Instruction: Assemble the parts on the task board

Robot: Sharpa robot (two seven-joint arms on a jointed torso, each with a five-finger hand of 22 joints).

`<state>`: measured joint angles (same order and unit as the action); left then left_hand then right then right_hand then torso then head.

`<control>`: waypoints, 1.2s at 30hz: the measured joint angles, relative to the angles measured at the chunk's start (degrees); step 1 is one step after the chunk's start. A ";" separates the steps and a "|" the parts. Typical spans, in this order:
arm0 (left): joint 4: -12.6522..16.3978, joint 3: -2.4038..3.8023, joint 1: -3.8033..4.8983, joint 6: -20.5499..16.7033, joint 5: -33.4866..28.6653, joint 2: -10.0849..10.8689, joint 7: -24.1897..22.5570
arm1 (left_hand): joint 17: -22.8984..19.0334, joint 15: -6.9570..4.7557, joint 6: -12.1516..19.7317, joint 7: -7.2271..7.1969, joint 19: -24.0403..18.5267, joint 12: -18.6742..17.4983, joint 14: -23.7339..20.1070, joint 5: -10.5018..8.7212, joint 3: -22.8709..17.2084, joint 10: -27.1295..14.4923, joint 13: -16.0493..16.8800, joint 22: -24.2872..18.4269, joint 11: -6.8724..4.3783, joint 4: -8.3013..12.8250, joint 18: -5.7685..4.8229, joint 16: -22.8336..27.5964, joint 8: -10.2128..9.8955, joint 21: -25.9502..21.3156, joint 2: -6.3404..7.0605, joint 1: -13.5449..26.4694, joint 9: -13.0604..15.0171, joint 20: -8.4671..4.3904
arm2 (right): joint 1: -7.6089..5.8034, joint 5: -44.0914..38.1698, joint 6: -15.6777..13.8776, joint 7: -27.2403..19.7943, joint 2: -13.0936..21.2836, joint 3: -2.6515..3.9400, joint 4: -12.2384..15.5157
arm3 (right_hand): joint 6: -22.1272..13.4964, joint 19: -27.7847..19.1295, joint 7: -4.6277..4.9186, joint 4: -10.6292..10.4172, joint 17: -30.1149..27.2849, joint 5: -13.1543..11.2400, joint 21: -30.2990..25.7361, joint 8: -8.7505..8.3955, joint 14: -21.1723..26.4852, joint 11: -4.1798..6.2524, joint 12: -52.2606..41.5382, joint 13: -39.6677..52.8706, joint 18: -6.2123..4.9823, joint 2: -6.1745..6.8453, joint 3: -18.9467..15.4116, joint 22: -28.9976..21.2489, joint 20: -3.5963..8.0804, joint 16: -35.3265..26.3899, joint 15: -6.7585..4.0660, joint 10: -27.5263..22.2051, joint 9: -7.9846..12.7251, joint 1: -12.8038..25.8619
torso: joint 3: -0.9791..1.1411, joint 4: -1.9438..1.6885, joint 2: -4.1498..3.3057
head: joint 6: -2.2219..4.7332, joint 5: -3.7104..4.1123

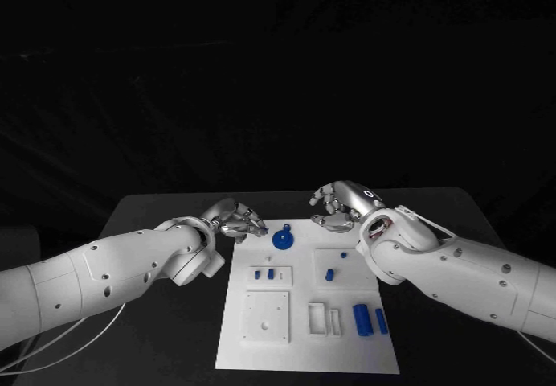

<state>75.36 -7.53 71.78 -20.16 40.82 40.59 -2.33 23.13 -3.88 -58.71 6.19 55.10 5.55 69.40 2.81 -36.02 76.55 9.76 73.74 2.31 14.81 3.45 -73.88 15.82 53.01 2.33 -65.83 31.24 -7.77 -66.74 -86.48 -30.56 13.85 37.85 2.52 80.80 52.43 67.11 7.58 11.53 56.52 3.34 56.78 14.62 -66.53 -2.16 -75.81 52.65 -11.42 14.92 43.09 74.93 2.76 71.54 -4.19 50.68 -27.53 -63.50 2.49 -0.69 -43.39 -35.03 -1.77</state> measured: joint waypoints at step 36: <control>-5.37 -4.89 0.76 1.41 49.55 -4.62 -1.72 | 0.10 -0.22 -0.65 -0.15 0.72 0.01 0.24 0.01 -0.43 0.64 -0.01 0.28 -0.18 0.25 -0.02 0.23 0.35 0.00 0.62 -0.74 -0.34 -0.50 | -1.29 4.43 -1.35 -0.19 6.14 1.73 3.35 | -0.28 -0.19 0.05 -0.32 -0.05 0.00 -0.01 0.00 0.15 0.00 0.01 -0.04 -0.01 0.39 0.32 -0.02 -0.20 0.02 0.15 0.00 0.10 -0.40 | 0.01 -0.07 -0.03 | -0.83 -0.02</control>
<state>69.99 -12.42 72.54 -18.75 90.38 35.97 -4.06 23.23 -4.10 -59.36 6.04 55.82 5.55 69.64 2.82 -36.46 77.19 9.75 74.02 2.13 15.07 3.43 -73.65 16.18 53.01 2.95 -66.57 30.90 -8.27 -68.03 -82.06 -31.91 13.66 43.99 4.25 84.15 52.15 66.91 7.63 11.22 56.47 3.33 56.78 14.62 -66.39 -2.16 -75.81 52.60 -11.43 15.31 43.41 74.91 2.55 71.55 -4.04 50.68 -27.43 -63.89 2.49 -0.76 -43.42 -35.86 -1.80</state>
